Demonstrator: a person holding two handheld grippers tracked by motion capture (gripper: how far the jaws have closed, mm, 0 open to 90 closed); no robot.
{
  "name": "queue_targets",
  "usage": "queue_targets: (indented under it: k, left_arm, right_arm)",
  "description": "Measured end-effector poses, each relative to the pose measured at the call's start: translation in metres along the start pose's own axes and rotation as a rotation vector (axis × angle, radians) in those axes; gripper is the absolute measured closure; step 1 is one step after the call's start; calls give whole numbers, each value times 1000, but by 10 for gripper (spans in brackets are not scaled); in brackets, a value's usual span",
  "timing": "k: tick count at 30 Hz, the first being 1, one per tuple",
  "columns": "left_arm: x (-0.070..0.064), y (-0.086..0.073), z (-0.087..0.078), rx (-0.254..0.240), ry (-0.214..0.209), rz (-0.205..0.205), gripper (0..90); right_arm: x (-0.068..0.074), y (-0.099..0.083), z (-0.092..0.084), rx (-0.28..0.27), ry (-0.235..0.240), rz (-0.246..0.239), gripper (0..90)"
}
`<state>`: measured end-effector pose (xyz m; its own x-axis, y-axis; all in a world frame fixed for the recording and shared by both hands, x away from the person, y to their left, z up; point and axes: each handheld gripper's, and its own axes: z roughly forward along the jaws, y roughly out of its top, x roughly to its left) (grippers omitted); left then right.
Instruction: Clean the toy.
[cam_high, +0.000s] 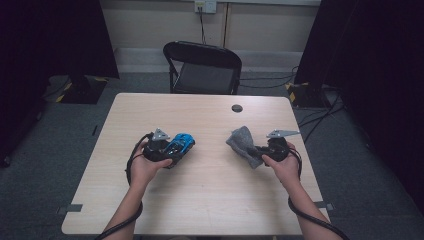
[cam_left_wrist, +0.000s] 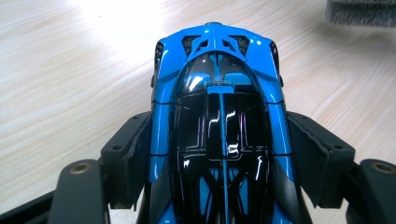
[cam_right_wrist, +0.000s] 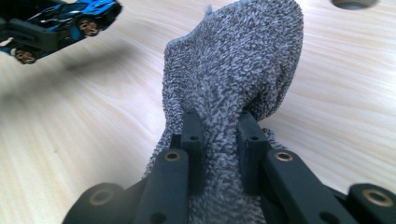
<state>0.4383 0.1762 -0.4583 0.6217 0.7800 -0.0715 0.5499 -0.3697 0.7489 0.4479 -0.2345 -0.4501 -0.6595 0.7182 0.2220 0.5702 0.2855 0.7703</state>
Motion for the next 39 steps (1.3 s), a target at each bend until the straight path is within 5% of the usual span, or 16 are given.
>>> queue_targets:
  k: [17, 25, 29, 39]
  left_arm:
    - [8, 1, 29, 45, 4, 12, 281]
    - [8, 0, 35, 65, 25, 37, 280]
    - [10, -4, 37, 64, 2, 6, 280]
    - [13, -8, 39, 90, 11, 9, 279]
  right_arm:
    - [-26, -19, 5, 15, -64, 52, 752]
    - [-29, -27, 14, 14, -70, 64, 733]
    - [-27, -26, 16, 17, -86, 47, 712]
    - [-27, -28, 17, 13, -116, 37, 649]
